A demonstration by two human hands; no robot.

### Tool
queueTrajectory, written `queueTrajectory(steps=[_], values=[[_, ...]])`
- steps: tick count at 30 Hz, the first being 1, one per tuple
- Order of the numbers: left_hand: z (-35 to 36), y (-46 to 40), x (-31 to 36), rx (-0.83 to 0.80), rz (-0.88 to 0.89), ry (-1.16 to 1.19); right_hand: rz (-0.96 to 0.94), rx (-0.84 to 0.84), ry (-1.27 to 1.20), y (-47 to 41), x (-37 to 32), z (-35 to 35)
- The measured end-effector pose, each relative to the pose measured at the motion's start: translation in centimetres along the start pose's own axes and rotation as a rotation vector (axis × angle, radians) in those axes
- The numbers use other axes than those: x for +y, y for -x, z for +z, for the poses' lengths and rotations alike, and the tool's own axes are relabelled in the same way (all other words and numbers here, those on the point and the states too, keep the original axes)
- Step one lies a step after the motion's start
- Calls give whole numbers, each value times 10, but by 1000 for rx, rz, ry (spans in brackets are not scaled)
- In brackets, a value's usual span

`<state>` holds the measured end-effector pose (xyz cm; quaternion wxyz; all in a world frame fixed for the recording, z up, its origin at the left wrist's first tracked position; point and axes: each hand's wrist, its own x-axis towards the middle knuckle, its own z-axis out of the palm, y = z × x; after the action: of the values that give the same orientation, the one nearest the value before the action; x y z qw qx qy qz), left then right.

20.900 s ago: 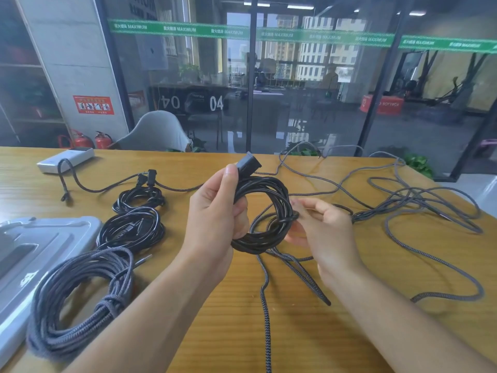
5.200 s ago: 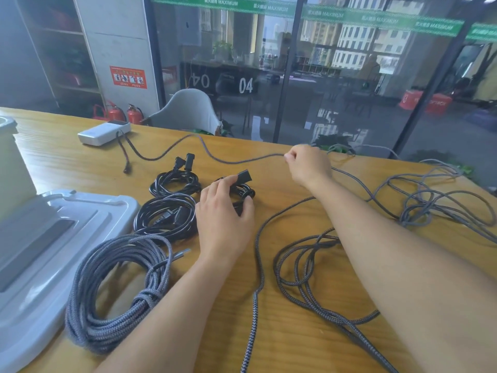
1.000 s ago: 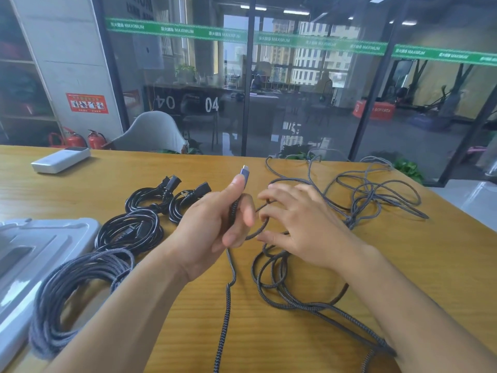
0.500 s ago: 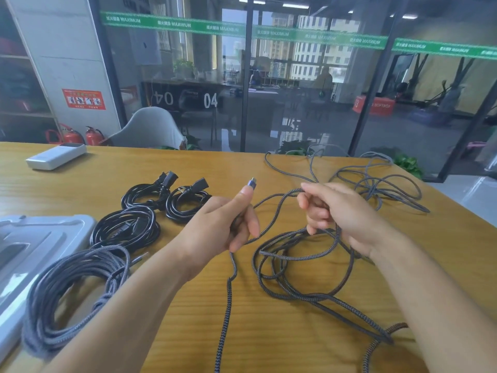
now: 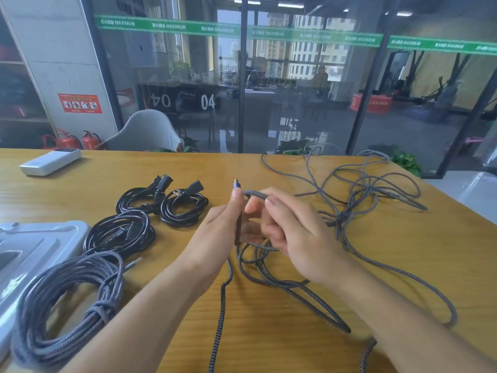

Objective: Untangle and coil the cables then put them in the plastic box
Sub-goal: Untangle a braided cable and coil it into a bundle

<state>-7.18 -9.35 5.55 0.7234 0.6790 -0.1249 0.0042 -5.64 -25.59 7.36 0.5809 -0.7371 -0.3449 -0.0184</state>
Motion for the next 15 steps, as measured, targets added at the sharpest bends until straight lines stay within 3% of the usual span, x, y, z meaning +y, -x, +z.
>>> queueTrajectory(steps=[10, 15], values=[[1, -3, 4, -38, -122, 299, 22, -44, 61, -1, 10, 4], [3, 2, 15, 59, -62, 352, 3, -82, 195, 2, 21, 14]])
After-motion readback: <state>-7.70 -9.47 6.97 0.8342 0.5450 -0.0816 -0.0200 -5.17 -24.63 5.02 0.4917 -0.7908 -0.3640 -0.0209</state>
